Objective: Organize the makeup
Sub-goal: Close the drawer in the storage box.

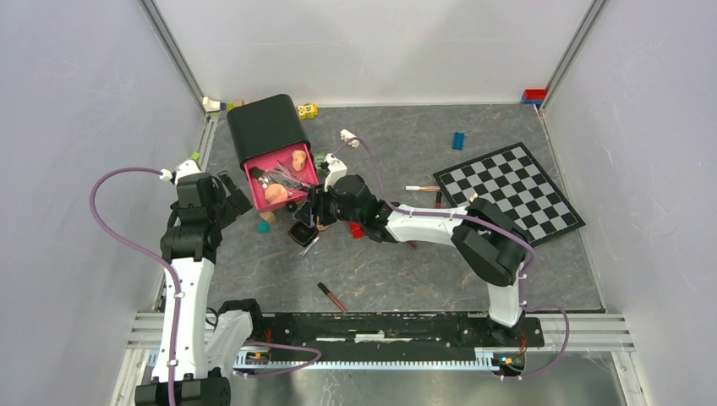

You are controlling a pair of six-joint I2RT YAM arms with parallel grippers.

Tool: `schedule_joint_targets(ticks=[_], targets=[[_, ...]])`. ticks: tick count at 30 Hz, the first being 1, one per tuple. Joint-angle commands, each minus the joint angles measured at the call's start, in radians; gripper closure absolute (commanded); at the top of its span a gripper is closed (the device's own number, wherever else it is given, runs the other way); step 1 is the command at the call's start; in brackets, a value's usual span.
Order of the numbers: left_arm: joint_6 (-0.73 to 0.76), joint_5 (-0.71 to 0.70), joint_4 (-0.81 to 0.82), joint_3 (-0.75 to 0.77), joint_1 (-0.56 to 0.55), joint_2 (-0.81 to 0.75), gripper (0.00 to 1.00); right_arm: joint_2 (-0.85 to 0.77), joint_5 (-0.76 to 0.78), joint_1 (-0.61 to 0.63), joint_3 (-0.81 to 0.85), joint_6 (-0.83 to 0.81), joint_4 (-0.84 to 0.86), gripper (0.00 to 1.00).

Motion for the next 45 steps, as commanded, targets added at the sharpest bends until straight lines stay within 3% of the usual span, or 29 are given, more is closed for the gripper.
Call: schedule_joint_targets(ticks=[1, 19, 30, 45], targets=[[0.015, -0.015, 0.023, 0.007, 0.001, -0.006, 0.00, 0.041, 0.036, 0.005, 0.065, 0.028, 0.098, 0.42], [0.018, -0.009, 0.023, 0.006, 0.001, -0.009, 0.00, 0.175, 0.055, 0.005, 0.177, 0.094, 0.126, 0.41], [0.016, -0.009, 0.023, 0.005, 0.001, -0.011, 0.00, 0.148, 0.103, 0.005, 0.166, 0.054, 0.150, 0.65], [0.017, -0.017, 0.023, 0.007, 0.001, -0.012, 0.00, 0.053, 0.170, 0.005, 0.153, -0.006, 0.179, 0.67]])
